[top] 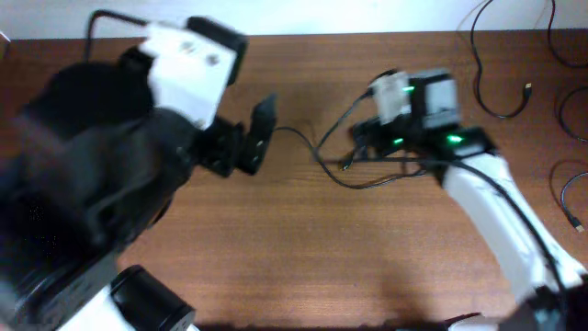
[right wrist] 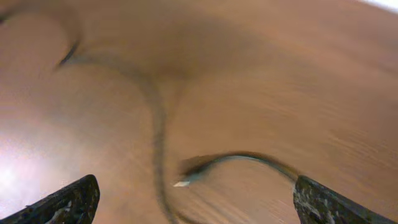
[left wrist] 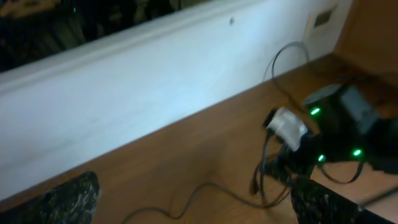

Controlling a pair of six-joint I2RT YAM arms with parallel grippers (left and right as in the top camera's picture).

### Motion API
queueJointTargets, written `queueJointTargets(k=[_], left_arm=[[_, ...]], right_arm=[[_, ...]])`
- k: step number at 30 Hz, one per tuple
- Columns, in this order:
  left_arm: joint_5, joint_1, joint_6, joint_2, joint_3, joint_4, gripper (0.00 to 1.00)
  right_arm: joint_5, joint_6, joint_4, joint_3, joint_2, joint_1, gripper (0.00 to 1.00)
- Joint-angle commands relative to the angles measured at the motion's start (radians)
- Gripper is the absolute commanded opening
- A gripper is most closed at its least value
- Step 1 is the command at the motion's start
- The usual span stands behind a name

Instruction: Untangle cables

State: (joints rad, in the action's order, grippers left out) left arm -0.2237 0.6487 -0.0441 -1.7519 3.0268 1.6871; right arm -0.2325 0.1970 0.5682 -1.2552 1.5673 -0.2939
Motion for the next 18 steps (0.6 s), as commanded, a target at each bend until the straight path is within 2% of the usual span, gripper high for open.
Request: queueJointTargets(k=[1,7,13,18], left_arm=[[-0.035,-0.003,0.006,0.003,0.000,0.001,0.99],[-0.035,-0.003,0.006,0.003,-0.015,0.001,0.99],[-0.036,-0.003,0.005,0.003,-0.109,0.001,0.99],[-0.054,-0.003,0.005,0.003,-0.151,0.000,0.99]], right_arm=[[-0.188,0.319,0.000,-0.013,0.127,-0.122,0.99],[-0.169,0.519,-0.078,-0.013,0.266,-0.236,0.99],[0.005,0.591,-0.230,-0.049,0.268,-0.249,0.99],[0.021,0.689,-0.284,-0.100,0.271,-0.249,0.99]])
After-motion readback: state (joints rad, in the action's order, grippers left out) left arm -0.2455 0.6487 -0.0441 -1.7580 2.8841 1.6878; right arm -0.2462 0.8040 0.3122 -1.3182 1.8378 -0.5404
